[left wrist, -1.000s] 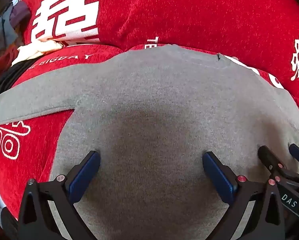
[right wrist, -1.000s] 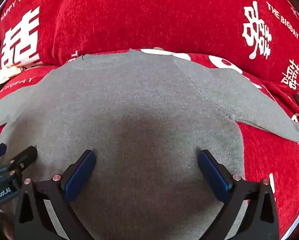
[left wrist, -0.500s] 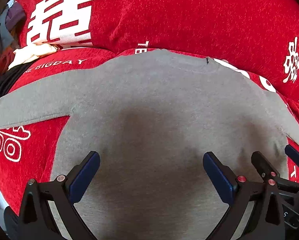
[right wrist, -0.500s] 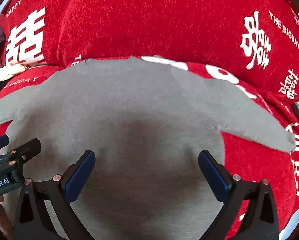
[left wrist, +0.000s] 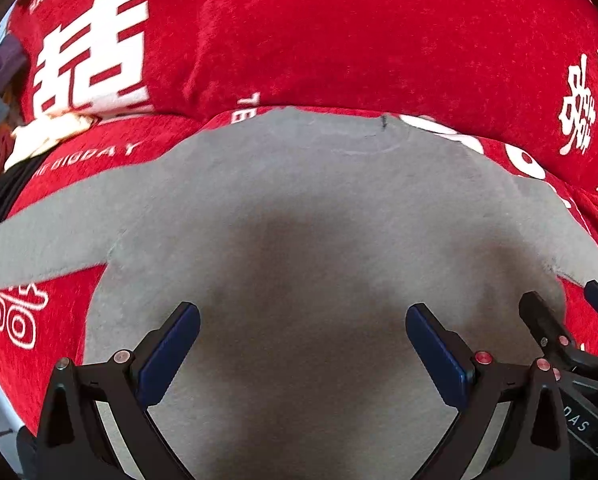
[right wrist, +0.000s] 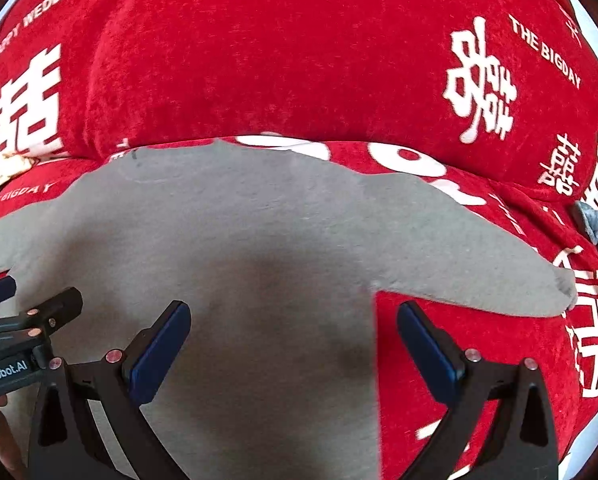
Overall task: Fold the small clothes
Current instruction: 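Position both grippers over the grey sweater body, then grasp the sweater sleeve cuff with the right gripper and lift it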
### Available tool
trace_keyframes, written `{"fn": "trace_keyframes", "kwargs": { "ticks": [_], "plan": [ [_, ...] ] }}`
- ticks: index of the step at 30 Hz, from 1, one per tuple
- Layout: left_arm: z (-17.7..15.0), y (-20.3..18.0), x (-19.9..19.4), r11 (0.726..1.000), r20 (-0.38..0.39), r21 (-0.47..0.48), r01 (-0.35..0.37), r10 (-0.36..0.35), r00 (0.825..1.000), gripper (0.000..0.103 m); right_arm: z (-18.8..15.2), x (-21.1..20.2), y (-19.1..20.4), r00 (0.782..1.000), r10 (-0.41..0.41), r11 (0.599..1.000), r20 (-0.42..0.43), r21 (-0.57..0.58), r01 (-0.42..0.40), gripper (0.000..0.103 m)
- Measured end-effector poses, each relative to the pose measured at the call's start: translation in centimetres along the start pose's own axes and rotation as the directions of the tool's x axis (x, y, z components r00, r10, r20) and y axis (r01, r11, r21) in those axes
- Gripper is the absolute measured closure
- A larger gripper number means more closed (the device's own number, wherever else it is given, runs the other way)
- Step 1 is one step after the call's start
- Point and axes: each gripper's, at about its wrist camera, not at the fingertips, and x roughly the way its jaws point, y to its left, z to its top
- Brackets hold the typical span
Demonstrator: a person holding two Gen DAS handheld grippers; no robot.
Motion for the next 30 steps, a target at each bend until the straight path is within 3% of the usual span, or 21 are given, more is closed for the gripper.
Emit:
{"fn": "trace_keyframes", "kwargs": {
  "ticks": [10, 17, 21, 24, 30],
  "plan": [
    [2.2, -6.4, 0.8, 0.997, -0.002, 0.08, 0.0, 0.001, 1.0, 0.0, 0.8, 1.0, -6.7, 0.999, -0.035, 0.994, -0.008, 0.106, 0.036, 0.001],
    [3.4, -11.9, 1.7, 0.988, -0.009, 0.152, 0.012, -0.01, 1.0, 0.0, -0.3, 1.9, -15.4, 0.994, -0.103, 0.964, -0.049, 0.242, 0.112, 0.0],
    [4.0, -14.6, 2.4, 0.982, -0.016, 0.188, 0.021, -0.018, 1.0, 0.0, -2.1, 2.3, -22.7, 0.987, -0.126, 0.905, -0.096, 0.397, 0.154, 0.0],
    [4.4, -16.5, 3.2, 0.979, -0.03, 0.204, 0.025, -0.02, 0.999, 0.0, -3.9, 2.9, -28.5, 0.982, -0.133, 0.832, -0.134, 0.523, 0.184, 0.001],
    [4.6, -19.0, 4.9, 0.977, -0.067, 0.212, 0.032, -0.019, 0.998, 0.0, -3.5, 4.8, -35.8, 0.995, -0.043, 0.733, -0.088, 0.674, 0.091, 0.001]
  ]
}}
